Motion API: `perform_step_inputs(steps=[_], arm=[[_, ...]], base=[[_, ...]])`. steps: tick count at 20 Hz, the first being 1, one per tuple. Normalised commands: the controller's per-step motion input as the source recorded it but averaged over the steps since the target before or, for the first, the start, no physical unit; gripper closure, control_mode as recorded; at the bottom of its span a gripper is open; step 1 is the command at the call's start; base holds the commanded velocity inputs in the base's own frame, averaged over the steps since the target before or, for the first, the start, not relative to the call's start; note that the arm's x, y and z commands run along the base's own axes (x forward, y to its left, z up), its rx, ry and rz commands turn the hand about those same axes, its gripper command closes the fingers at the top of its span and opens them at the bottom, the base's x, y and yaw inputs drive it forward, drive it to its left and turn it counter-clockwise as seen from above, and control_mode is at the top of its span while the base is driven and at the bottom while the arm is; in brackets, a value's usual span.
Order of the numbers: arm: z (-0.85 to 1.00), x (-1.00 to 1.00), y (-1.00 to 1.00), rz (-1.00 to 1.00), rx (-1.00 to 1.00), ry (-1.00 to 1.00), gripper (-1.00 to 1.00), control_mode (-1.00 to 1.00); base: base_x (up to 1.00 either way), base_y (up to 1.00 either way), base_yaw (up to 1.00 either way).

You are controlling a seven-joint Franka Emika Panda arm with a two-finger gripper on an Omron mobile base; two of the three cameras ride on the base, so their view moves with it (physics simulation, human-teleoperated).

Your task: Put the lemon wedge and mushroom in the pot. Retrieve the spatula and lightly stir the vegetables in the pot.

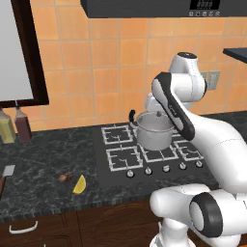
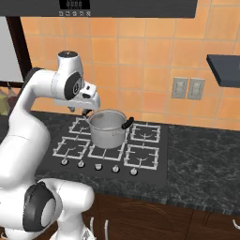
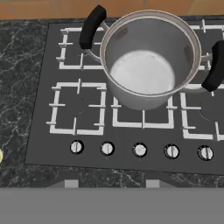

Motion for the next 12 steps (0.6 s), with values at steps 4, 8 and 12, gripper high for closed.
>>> perform_step_inputs(steps=[4, 8, 12], arm=[[0.0, -0.18, 0.09, 0.0, 0.0, 0.0, -1.0, -1.0], [-0.13, -0.53, 0.82, 0.04, -0.09, -0.02, -1.0, -1.0], [-0.35, -0.36, 1.0, 0.01, -0.07, 0.0, -1.0, -1.0]], base=[[0.0, 0.0, 0.0], [0.0, 0.0, 0.0], [0.0, 0.0, 0.0]])
